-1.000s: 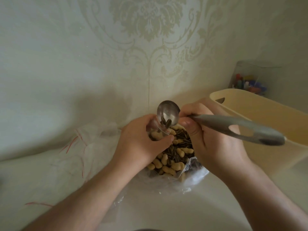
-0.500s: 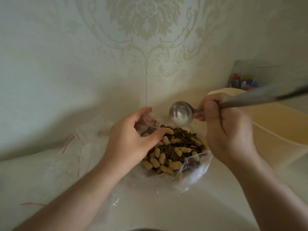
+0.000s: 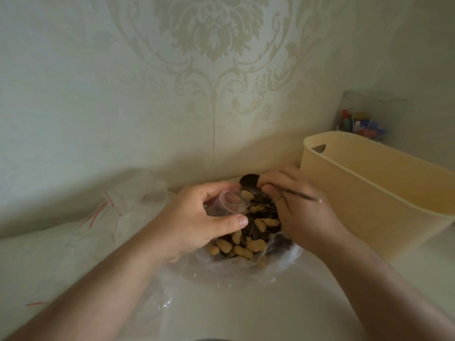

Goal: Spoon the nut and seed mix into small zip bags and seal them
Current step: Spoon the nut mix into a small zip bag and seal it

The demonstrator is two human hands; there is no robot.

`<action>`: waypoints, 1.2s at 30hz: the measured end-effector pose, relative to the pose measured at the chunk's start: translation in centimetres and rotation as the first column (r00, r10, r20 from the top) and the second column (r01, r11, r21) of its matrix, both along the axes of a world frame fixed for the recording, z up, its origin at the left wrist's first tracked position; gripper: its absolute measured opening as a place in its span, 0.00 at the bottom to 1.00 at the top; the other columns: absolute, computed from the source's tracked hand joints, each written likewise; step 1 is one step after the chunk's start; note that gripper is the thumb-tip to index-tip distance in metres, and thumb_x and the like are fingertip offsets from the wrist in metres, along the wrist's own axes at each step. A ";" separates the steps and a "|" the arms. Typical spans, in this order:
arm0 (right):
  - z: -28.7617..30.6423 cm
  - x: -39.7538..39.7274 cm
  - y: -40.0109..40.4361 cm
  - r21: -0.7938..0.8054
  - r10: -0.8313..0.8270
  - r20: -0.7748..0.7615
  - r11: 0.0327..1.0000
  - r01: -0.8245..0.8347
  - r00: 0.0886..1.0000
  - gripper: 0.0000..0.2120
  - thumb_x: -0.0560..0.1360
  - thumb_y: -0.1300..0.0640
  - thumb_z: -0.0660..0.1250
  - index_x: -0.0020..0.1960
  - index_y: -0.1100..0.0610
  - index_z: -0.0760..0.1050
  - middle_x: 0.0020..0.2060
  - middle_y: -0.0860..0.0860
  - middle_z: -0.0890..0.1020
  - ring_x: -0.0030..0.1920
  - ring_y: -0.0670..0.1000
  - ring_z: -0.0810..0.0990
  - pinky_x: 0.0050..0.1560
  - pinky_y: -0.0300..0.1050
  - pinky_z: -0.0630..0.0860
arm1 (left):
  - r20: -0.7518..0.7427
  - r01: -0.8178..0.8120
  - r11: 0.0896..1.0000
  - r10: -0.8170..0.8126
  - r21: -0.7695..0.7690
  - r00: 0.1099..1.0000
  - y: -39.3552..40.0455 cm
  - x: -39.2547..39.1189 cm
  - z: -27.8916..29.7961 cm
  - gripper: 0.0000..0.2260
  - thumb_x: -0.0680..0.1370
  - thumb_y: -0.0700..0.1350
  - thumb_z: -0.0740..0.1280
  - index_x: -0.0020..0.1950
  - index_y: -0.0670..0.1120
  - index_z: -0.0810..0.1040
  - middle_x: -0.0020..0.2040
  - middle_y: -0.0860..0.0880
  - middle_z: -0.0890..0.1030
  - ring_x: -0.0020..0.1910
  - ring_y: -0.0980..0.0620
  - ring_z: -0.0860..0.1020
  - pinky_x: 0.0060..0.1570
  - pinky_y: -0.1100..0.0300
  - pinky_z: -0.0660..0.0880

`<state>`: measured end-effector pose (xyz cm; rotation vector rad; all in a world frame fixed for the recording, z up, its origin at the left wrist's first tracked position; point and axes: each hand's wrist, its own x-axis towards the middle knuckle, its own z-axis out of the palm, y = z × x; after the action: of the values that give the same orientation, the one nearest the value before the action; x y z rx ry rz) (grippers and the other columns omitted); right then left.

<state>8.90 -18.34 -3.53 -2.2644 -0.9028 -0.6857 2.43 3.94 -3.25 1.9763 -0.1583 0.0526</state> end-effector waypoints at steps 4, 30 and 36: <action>0.1 0.0 0.0 0.014 0.044 -0.114 0.999 -0.043 0.993 0.10 0.84 0.56 0.63 0.57 0.52 0.83 0.50 0.40 0.80 0.52 0.38 0.78 0.53 0.30 0.72 | -0.089 -0.093 0.974 0.076 -0.205 0.993 0.2 0.9 -0.8 0.17 0.73 0.35 0.78 0.56 0.54 0.85 0.50 0.56 0.88 0.50 0.60 0.86 0.45 0.69 0.79; 0.9 -1.0 0.9 0.199 -0.144 -0.436 0.947 0.251 0.888 0.17 0.85 0.44 0.58 0.45 0.48 0.79 0.35 0.47 0.84 0.35 0.46 0.83 0.43 0.54 0.83 | 0.222 -0.054 0.980 0.011 0.190 0.975 -0.6 -0.2 -0.6 0.33 0.77 0.47 0.77 0.78 0.63 0.68 0.64 0.68 0.80 0.65 0.69 0.77 0.69 0.61 0.73; 1.1 -0.9 0.6 0.226 -0.124 -0.477 0.939 0.258 0.870 0.16 0.86 0.44 0.58 0.46 0.48 0.79 0.35 0.48 0.84 0.33 0.47 0.83 0.40 0.49 0.83 | 0.126 0.019 0.960 -0.056 0.280 0.990 0.1 -0.4 0.4 0.27 0.74 0.57 0.77 0.68 0.70 0.71 0.60 0.70 0.80 0.64 0.67 0.77 0.61 0.68 0.74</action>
<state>7.97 -17.77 -2.47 -2.1327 -0.3271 -0.3087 2.01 4.07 -2.89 2.2507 -0.3036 0.1442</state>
